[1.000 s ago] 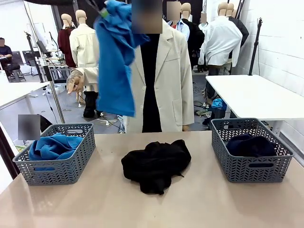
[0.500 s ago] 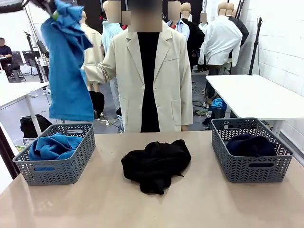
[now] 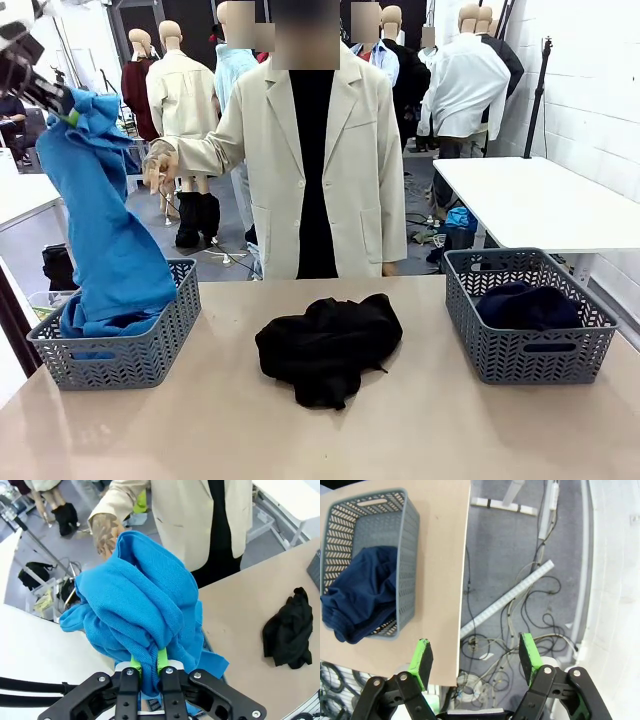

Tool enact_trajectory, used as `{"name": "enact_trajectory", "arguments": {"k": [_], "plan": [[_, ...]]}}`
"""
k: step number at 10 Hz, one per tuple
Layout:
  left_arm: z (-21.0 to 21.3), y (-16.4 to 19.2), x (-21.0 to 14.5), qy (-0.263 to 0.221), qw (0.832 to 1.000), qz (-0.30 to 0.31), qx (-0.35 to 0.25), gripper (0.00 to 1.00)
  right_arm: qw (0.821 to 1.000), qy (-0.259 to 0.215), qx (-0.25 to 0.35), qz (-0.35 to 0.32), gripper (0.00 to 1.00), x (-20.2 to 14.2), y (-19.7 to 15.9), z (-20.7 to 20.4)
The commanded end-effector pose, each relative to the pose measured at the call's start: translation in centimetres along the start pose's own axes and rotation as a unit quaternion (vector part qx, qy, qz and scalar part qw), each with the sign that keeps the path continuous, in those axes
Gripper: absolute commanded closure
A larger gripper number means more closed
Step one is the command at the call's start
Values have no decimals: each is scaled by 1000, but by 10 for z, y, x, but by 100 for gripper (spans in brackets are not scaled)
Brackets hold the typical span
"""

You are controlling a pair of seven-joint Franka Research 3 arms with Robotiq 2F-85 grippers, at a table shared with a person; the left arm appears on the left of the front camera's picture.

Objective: Sort the tops and bottoms.
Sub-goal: Sort the clothes according to human instructions.

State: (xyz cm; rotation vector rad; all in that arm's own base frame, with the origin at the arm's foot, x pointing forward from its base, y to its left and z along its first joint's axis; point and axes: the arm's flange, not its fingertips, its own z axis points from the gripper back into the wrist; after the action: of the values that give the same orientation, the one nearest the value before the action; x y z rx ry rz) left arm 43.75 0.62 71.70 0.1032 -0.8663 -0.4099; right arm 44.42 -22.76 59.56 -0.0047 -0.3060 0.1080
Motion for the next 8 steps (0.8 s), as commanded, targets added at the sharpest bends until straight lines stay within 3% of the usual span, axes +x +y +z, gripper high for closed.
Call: {"name": "enact_trajectory", "arguments": {"k": [1,4,5,8], "plan": [[15,-1,24,10,1000,-8,-7,100,1000,6,-6,5,14,-1,2,0],[8,-4,10,5,1000,-7,-10,100,1000,6,-6,5,14,-1,2,0],[-20,9,1,42,998,30,-45,100,1000,6,-6,5,14,-1,2,0],[-86,39,-50,94,984,110,-106,100,1000,6,-6,5,14,-1,2,0]]}}
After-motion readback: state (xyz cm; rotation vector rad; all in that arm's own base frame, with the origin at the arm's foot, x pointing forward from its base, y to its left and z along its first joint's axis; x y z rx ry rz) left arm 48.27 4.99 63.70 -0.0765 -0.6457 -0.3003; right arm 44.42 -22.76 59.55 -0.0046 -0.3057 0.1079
